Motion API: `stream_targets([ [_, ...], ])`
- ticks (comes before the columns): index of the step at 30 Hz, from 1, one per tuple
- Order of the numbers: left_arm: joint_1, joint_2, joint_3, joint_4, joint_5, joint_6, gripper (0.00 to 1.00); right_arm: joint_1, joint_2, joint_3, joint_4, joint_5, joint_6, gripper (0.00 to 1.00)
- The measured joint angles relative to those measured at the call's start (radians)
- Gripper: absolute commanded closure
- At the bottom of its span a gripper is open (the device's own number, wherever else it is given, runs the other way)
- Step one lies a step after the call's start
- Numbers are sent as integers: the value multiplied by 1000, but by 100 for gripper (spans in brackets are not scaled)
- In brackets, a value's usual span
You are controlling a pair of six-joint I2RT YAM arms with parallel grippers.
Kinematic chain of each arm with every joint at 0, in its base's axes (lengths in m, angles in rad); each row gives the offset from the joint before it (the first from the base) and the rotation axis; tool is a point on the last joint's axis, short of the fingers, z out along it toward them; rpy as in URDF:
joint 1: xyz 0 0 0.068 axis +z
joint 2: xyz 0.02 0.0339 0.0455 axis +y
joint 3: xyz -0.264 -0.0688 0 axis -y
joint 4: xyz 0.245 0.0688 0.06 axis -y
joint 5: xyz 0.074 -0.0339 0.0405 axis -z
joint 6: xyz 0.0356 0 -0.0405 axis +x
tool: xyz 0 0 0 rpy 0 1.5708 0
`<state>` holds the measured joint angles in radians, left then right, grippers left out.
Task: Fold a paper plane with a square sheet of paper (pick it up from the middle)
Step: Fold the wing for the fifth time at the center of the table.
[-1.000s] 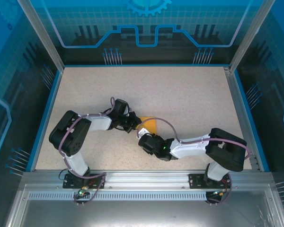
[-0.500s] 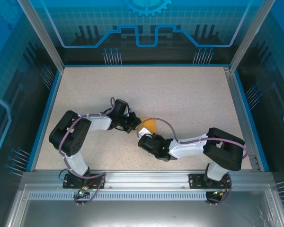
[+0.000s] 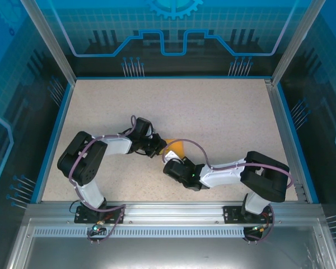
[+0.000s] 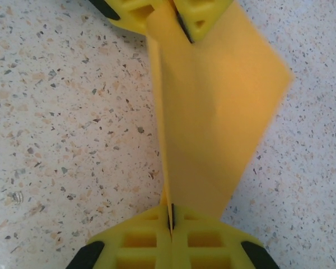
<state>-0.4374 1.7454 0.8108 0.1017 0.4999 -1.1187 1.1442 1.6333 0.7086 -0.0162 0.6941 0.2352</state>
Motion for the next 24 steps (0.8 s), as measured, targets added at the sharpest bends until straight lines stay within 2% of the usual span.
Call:
stream_targets([
  [2, 0, -16, 4, -24, -13, 13, 62, -12, -3, -8, 19, -23, -1, 100],
  [4, 0, -33, 12, -50, -27, 23, 54, -25, -13, -29, 50, -48, -3, 100],
  [10, 0, -36, 43, -92, -40, 29, 50, -34, -33, -65, 112, -71, -33, 100],
  [16, 0, 12, 81, -122, -40, 32, 55, -34, -33, -80, 147, -71, -43, 99],
  [22, 0, 39, 111, -162, -40, 53, 68, -34, -33, -89, 160, -71, -46, 96],
  [24, 0, 42, 124, -178, -40, 59, 76, -34, -33, -89, 159, -71, -46, 95],
])
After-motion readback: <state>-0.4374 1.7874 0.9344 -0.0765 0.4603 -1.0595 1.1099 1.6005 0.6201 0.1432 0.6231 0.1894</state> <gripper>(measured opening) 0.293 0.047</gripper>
